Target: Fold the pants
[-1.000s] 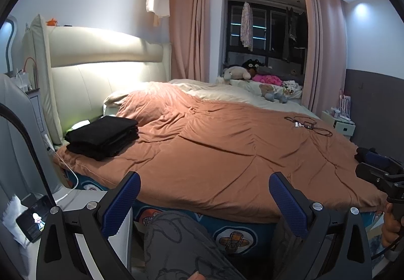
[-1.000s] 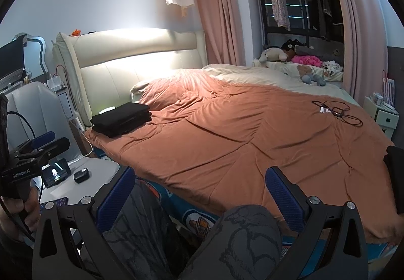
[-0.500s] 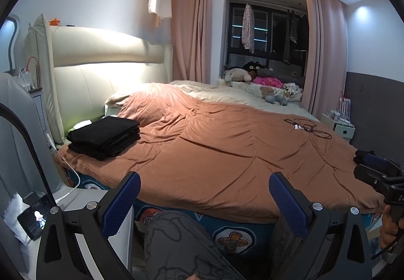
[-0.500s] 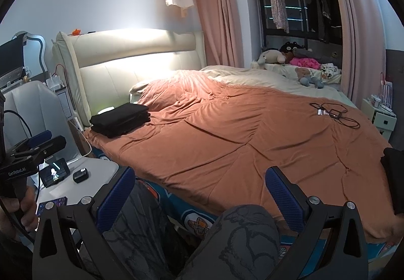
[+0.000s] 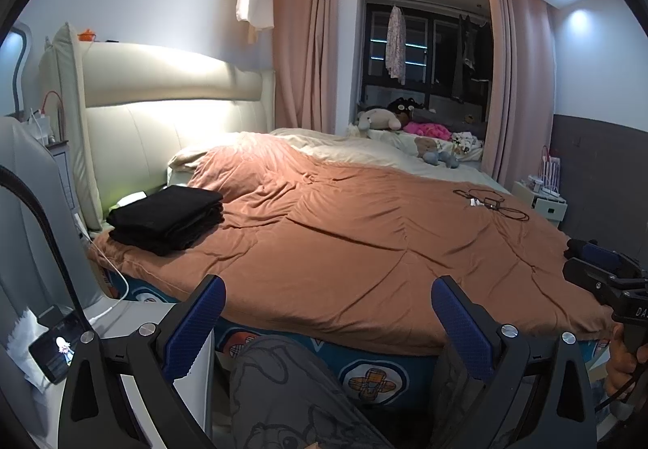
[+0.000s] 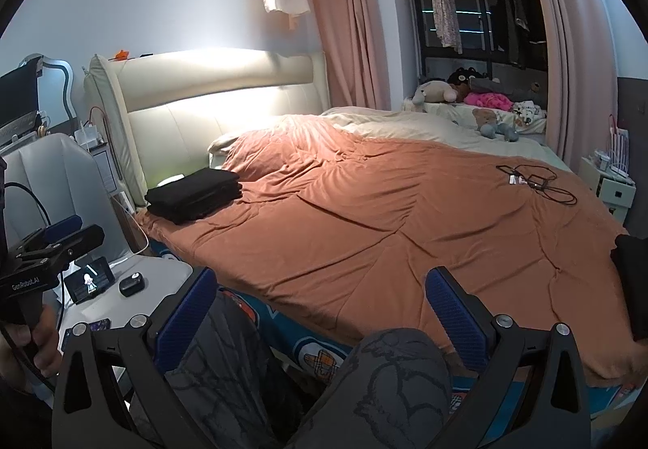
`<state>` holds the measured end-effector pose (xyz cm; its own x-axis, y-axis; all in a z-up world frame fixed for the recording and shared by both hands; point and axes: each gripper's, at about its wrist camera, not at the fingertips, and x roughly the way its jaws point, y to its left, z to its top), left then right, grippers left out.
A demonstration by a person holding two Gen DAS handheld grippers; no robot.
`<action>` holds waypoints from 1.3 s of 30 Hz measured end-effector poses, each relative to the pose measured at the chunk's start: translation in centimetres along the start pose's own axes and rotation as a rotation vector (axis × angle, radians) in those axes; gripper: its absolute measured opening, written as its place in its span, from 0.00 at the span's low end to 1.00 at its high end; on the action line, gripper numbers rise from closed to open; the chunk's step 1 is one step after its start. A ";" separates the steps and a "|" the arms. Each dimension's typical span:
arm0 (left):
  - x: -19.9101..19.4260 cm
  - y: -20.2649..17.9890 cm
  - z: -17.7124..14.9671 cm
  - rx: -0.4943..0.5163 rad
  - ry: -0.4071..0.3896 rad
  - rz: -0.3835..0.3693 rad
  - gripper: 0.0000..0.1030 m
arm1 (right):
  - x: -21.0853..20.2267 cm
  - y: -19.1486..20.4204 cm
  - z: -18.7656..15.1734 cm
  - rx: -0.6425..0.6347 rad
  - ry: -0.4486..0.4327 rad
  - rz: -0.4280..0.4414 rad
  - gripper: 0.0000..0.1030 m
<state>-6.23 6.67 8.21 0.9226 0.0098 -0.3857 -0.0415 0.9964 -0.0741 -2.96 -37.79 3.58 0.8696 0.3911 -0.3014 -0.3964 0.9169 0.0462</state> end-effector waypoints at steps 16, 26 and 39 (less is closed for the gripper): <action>-0.2 -0.3 -0.2 0.000 0.005 -0.005 1.00 | -0.3 0.0 0.1 -0.002 0.004 0.001 1.00; -0.2 -0.3 -0.2 -0.002 0.016 0.003 0.99 | 0.2 0.3 0.0 -0.002 0.019 0.000 1.00; -0.9 -0.6 -0.3 0.004 0.001 0.002 0.99 | 0.0 0.2 0.2 0.004 0.027 -0.004 1.00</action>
<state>-7.15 6.05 8.30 0.9220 0.0116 -0.3870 -0.0420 0.9967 -0.0701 -3.01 -37.55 3.78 0.8631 0.3849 -0.3271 -0.3914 0.9189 0.0483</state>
